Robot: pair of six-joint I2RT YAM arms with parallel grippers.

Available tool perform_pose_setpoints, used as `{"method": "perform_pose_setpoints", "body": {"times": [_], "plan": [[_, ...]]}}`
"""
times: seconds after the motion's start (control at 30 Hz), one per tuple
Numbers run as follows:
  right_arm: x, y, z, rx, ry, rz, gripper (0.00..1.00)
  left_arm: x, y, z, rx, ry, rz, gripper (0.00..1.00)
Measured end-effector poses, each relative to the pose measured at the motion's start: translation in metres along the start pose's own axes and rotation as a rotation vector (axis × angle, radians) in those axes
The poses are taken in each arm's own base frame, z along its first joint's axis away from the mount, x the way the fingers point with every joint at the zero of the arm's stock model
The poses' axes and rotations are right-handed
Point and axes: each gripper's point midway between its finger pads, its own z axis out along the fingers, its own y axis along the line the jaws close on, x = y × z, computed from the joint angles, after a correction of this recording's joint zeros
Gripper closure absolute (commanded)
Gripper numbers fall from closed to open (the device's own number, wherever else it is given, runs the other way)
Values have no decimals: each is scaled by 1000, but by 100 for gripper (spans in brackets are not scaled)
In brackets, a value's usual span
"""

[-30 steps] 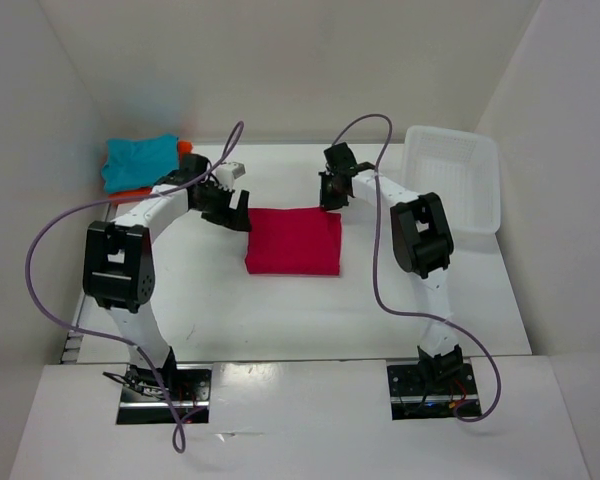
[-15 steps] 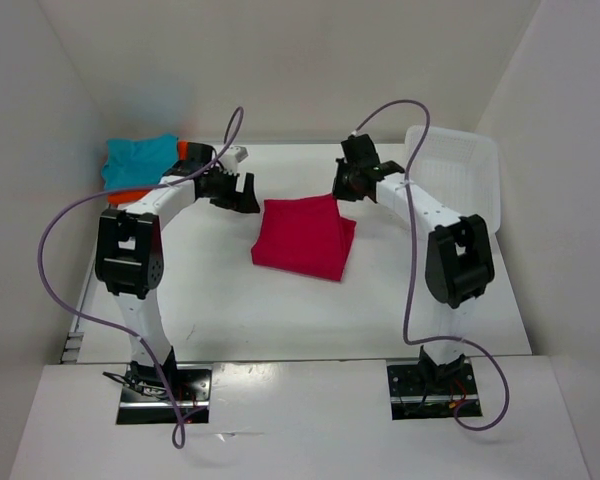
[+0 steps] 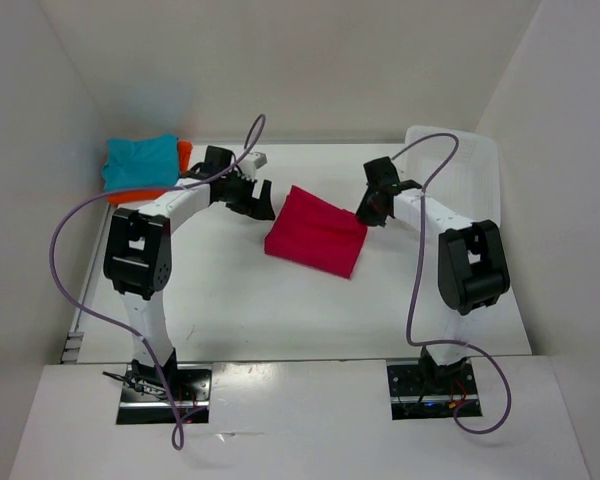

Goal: Fold and stack the t-shirts
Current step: Fold the long partially folded tshirt into a neat square

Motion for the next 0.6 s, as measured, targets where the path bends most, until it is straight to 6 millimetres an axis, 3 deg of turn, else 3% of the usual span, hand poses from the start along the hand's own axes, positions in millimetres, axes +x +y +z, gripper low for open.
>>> {"method": "perform_pose_setpoints", "body": {"times": [0.07,0.2,0.43,0.6], "plan": [[-1,-21,5,55,-3,55,68,1,-6,4,9,8,9,0],[-20,-37,8,121,-77,105,38,3,-16,9,11,20,30,0],[-46,-28,-2,125,-174,82,38,10,-20,15,8,37,44,0],[-27,-9,-30,66,-180,60,38,31,-24,28,36,84,49,0]]}}
